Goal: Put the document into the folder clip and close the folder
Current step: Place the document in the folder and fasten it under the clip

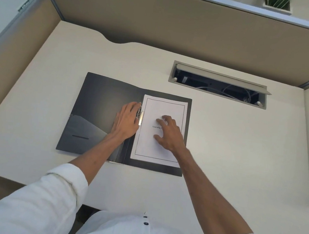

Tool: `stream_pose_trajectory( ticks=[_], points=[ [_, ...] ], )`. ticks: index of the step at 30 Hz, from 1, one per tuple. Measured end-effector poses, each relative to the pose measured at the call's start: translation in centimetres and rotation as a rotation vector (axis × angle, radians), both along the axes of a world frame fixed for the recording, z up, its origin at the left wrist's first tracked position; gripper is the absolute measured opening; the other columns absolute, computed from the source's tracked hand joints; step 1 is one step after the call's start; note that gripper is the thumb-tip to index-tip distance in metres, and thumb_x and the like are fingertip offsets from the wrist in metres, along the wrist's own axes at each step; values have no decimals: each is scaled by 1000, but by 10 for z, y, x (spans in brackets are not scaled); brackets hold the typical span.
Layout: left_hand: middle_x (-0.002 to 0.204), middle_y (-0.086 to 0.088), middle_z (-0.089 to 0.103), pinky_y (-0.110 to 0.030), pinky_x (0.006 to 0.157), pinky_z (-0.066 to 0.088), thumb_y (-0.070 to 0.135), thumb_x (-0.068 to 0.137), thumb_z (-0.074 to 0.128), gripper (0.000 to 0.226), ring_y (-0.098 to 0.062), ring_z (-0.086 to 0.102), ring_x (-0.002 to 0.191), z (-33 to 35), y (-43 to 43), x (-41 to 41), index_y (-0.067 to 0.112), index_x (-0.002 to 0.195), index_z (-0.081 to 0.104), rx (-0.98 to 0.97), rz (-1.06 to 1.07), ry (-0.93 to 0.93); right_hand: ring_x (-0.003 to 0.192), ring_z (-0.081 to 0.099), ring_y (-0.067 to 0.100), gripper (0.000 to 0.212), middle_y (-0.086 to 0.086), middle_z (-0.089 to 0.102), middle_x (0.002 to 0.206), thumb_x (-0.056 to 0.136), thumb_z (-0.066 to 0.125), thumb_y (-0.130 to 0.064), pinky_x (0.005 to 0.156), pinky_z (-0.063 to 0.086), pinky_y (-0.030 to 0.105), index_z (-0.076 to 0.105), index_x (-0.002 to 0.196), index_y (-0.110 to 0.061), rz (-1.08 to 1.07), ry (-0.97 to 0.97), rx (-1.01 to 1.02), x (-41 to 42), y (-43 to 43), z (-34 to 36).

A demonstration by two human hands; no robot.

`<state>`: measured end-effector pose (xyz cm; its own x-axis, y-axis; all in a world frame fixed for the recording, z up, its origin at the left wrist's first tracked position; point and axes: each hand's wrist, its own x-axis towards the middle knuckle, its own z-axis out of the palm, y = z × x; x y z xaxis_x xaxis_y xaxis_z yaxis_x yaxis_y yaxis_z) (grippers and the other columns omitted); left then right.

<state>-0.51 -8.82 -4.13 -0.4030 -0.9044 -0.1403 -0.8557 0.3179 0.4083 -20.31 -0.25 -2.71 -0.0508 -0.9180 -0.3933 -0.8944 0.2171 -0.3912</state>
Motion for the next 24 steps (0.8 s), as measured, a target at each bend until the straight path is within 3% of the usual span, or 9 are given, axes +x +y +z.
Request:
stream_pose_trajectory(
  ticks=[5,9,12,18,24],
  points=[
    [175,-7,41,-54,125,45,2,104,51,67,-30,37,162,0,-13,-9,13,169,40,33,-64,-67,160,35,26,72,3,28,175,102,71,-39,129,40,45,43,165,-21,11,19,-6,0,-1,-3],
    [164,-9,54,-53,120,48,-5,102,51,67,-32,42,157,-2,-22,-9,11,166,46,50,-71,-99,161,34,26,72,2,27,175,102,71,-40,130,39,45,42,165,-22,4,15,2,0,-1,-4],
    [152,-13,65,-48,117,51,-4,105,52,54,-35,52,147,-1,-25,-8,10,157,57,37,-30,-39,161,34,27,73,2,27,176,102,72,-40,130,39,46,41,165,-22,1,16,5,1,-1,-4],
    [111,-4,76,-48,88,62,16,114,52,18,-26,67,111,8,-18,-2,17,124,67,-55,36,119,161,34,26,73,2,26,176,102,71,-41,130,39,46,40,165,-22,-3,22,6,1,0,-3],
    [118,0,77,-48,96,64,20,112,59,11,-23,72,110,7,9,20,20,120,67,-8,28,185,164,31,26,73,1,23,178,104,69,-40,133,35,46,38,167,-23,-13,15,9,4,4,0]
  ],
)
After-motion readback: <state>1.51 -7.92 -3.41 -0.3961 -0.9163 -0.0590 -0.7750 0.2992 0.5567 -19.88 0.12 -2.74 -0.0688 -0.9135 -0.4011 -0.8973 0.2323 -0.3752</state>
